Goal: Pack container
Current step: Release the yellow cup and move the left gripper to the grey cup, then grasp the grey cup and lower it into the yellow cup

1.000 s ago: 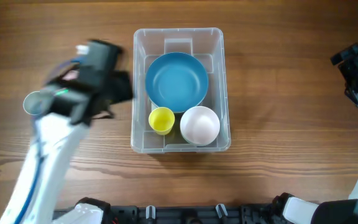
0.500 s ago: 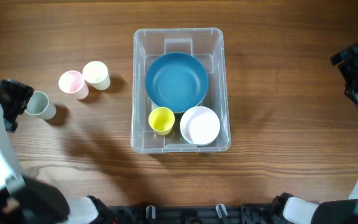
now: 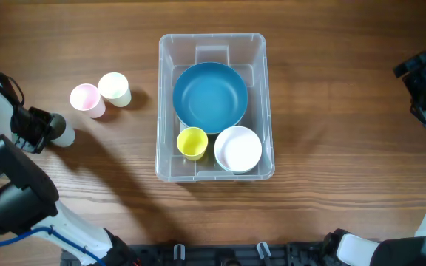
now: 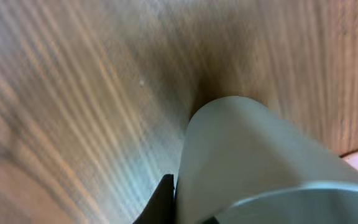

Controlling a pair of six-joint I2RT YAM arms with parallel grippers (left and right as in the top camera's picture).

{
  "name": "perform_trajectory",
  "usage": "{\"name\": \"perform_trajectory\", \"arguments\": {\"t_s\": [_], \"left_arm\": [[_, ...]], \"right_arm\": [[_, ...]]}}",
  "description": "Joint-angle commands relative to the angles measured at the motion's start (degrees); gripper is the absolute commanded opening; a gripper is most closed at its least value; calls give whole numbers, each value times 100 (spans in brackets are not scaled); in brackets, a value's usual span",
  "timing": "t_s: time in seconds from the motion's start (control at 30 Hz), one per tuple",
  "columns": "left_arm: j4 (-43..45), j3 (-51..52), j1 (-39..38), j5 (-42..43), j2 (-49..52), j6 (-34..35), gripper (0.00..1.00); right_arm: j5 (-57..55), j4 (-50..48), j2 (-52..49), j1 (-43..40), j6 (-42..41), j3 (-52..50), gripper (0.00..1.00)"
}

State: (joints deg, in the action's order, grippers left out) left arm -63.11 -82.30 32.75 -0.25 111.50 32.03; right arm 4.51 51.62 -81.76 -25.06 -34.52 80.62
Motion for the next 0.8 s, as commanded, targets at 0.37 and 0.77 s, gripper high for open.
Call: {"name": "perform_trajectory", "arguments": {"t_s": [0.37, 0.77], "left_arm": [[-739, 17, -2940, 870, -3821, -1235, 4], [-415, 632, -6452, 63, -3123, -894, 4]], "right_arm": [[28, -15, -22, 11, -59, 0, 100], [28, -15, -22, 11, -59, 0, 99]]}}
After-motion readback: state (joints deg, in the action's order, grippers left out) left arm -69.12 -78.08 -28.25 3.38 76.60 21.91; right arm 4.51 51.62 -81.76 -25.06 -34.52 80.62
